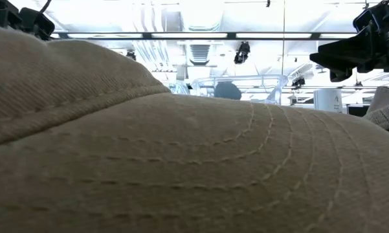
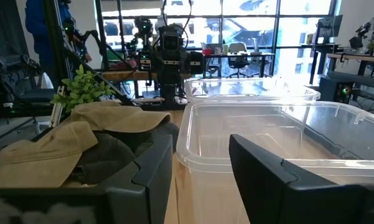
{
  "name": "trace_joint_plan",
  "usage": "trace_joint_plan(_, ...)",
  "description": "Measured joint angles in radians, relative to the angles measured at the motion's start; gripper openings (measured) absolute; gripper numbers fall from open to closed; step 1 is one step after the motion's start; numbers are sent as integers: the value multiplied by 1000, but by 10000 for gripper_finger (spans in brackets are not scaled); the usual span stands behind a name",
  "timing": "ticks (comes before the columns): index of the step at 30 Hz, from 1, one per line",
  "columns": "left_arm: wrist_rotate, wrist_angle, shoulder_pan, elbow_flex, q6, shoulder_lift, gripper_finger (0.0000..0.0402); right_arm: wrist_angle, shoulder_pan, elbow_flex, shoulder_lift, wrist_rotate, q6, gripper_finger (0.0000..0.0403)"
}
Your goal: Pick & Place hat
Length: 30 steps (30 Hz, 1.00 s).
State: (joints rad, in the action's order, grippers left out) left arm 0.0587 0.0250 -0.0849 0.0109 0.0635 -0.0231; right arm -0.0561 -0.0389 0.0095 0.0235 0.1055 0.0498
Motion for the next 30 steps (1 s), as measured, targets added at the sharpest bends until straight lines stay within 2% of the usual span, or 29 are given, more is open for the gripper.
trace_joint_plan(27, 0, 0, 0, 0, 0, 0, 202, 0, 0, 0, -1, 0, 1, 155)
trace_joint_plan(30, 0, 0, 0, 0, 0, 0, 202, 0, 0, 0, -1, 0, 65, 155)
